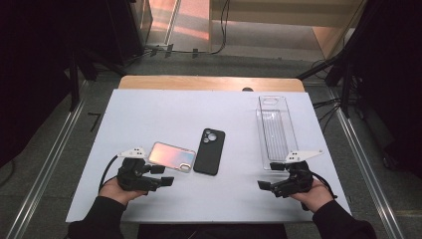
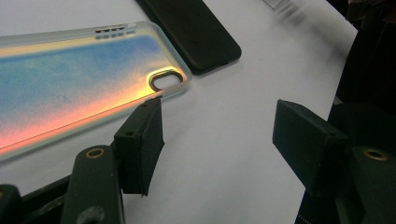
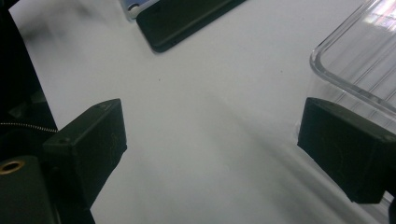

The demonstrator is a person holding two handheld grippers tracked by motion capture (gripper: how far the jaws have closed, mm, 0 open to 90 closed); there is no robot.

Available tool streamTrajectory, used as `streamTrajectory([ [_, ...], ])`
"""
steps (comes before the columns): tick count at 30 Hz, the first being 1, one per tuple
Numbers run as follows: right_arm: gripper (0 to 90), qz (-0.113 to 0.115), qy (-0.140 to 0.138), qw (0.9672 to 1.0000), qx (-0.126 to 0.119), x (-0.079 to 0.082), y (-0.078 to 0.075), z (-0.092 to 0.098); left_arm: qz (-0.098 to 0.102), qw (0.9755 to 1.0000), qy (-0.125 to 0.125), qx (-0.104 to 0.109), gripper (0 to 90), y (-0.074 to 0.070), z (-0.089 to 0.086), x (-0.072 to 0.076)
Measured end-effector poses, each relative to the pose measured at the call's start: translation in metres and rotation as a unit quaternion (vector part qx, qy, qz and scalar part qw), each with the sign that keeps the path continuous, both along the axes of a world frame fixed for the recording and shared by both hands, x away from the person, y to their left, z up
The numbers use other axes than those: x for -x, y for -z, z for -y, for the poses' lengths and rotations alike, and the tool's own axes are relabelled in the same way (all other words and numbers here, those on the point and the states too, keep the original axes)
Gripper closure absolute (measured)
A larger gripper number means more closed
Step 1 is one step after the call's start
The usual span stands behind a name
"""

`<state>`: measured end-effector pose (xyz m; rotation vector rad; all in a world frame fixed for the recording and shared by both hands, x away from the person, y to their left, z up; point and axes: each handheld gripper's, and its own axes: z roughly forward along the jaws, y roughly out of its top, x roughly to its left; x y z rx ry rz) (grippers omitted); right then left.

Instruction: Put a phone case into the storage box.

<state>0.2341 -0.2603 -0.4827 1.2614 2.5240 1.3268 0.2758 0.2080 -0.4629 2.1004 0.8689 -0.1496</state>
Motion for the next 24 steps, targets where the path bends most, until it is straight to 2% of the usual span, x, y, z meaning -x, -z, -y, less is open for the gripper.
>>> streamTrajectory([
  [10,6.1,0.0,-0.004,1.0,-0.005,0.0035,-0.0019,0.0007,0.006,1.0,0.001,-0.001,33.4,-0.0028,0.0002,-0.0008],
  [16,6.1,0.003,0.0,1.0,-0.005,0.0039,-0.0019,0.0009,0.006,0.9999,0.002,0.009,33.4,-0.0041,-0.0003,-0.0001],
  [24,6.0,0.009,-0.002,0.9999,-0.003,0.0044,-0.002,0.001,0.004,0.9999,0.006,0.009,33.5,-0.0041,0.0015,0.0005],
])
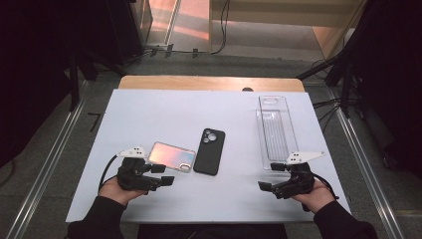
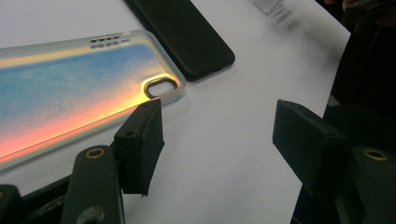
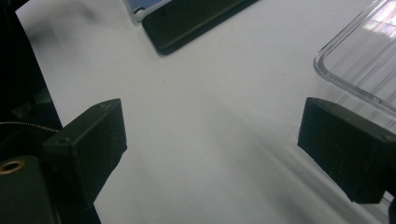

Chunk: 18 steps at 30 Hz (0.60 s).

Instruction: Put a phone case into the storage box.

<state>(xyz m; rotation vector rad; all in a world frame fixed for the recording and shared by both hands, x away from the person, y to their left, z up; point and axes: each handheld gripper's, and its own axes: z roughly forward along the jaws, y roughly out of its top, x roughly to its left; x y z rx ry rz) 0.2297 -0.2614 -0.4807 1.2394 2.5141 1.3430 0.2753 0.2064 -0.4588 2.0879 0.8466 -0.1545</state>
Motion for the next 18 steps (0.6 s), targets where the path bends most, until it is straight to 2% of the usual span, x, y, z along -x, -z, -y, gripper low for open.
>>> streamTrajectory([
  [18,6.1,-0.003,0.0,1.0,0.001,0.0003,0.0001,-0.0006,-0.002,1.0,0.002,-0.006,33.4,0.0013,0.0005,-0.0012],
])
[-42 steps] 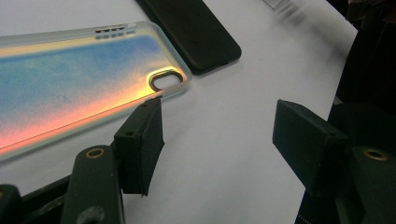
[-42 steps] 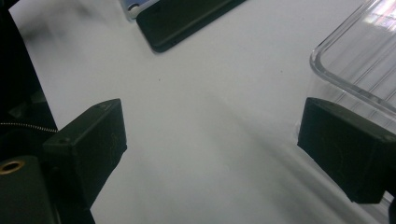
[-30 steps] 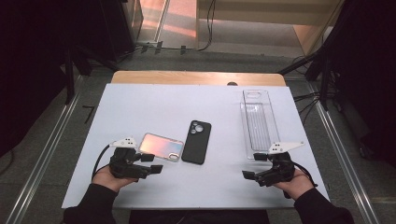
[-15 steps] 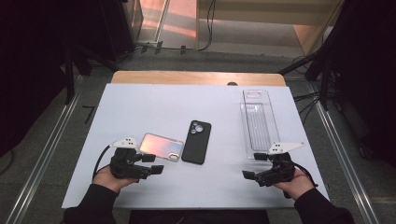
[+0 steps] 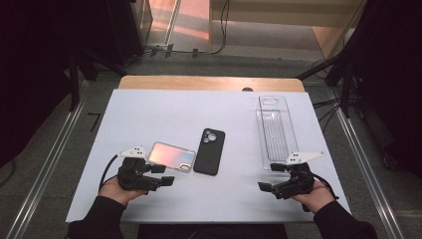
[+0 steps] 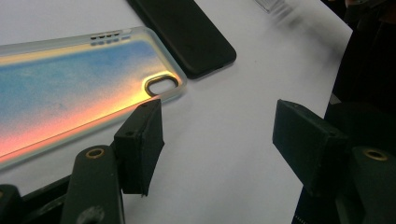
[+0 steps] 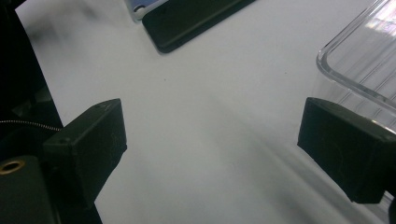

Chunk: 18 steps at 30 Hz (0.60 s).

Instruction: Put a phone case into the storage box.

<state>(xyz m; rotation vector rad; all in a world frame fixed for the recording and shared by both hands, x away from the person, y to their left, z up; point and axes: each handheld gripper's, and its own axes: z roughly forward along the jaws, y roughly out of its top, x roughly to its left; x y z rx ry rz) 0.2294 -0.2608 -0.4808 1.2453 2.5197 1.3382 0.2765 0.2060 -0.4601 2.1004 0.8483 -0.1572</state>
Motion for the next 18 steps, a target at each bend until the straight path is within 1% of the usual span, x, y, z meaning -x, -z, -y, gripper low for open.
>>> streamTrajectory([
  [6,6.1,0.0,-0.001,1.0,0.001,0.0,0.0,0.0,-0.001,1.0,-0.003,0.001,33.5,0.0,0.0,0.0],
  [10,6.1,0.0,0.0,1.0,0.001,0.001,0.0,0.0,0.004,1.0,-0.006,-0.004,33.4,-0.002,0.0,0.0],
  [12,6.1,-0.001,0.0,1.0,0.001,0.001,0.0,0.0,0.009,0.9999,-0.012,-0.008,33.4,-0.004,-0.001,-0.001],
  [14,6.1,0.001,-0.001,1.0,0.001,0.001,0.0,0.0,0.009,0.9995,-0.027,-0.013,33.5,-0.006,-0.001,-0.002],
  [16,6.0,0.001,-0.002,1.0,0.001,0.001,0.0,0.0,0.009,0.9991,-0.039,-0.01,33.4,-0.009,-0.002,-0.003],
  [17,6.1,0.001,-0.001,1.0,0.001,0.001,0.0,0.0,0.019,0.9985,-0.051,-0.003,31.9,-0.011,-0.003,-0.004],
  [18,6.1,0.001,-0.001,1.0,0.001,0.001,0.0,0.0,0.019,0.9985,-0.051,-0.003,30.3,-0.011,-0.003,-0.004],
])
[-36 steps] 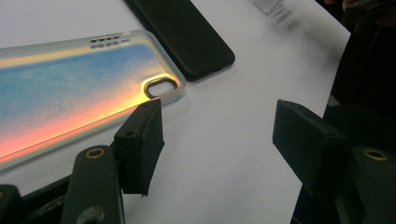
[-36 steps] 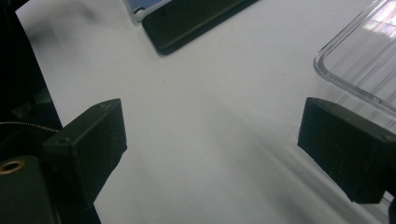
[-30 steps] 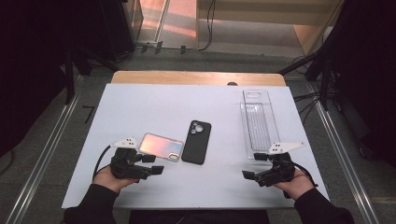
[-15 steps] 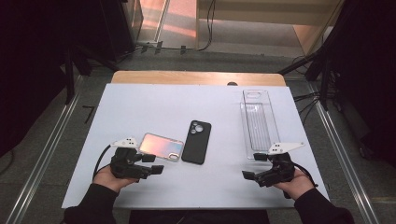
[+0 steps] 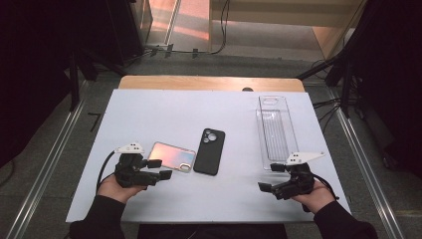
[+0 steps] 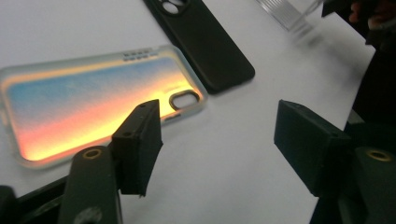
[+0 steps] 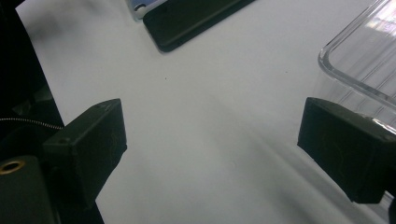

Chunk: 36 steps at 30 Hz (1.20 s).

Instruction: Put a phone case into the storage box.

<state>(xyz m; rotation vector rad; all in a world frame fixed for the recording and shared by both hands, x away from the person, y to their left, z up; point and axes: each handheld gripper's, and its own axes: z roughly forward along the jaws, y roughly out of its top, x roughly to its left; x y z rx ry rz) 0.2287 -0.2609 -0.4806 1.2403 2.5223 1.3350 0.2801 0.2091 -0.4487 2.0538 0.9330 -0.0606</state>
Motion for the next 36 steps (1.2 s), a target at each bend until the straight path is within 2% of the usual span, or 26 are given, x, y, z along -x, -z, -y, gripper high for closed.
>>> streamTrajectory([
  [5,6.1,0.0,0.0,1.0,0.0,0.0,0.0,0.0,0.008,0.9998,-0.02,-0.003,30.3,-0.002,-0.004,-0.01],
  [12,6.1,0.0,0.001,1.0,0.001,0.0,0.001,0.0,0.008,0.9988,-0.048,-0.003,27.0,-0.005,-0.005,-0.026],
  [21,6.1,0.0,0.002,1.0,0.001,0.0,0.001,0.001,0.011,0.9982,-0.054,-0.025,27.4,-0.009,0.0,-0.051],
  [24,6.1,0.0,0.003,1.0,0.001,0.0,0.001,0.001,0.01,0.9978,-0.062,-0.02,27.8,-0.009,0.0,-0.061],
  [29,6.1,-0.001,0.006,1.0,0.002,0.0,0.001,0.001,0.0,0.9972,-0.068,-0.031,29.4,-0.005,0.0,-0.077],
  [31,6.1,0.001,0.005,1.0,0.002,0.0,0.0,0.001,0.0,0.9971,-0.07,-0.029,29.4,-0.003,0.0,-0.081],
  [34,6.1,-0.001,0.004,1.0,0.001,0.0,0.001,0.001,-0.001,0.9966,-0.07,-0.042,29.4,-0.001,0.002,-0.087],
  [36,6.1,-0.001,0.004,1.0,0.0,0.0,0.001,0.001,-0.002,0.9966,-0.07,-0.043,29.4,0.0,0.004,-0.092],
])
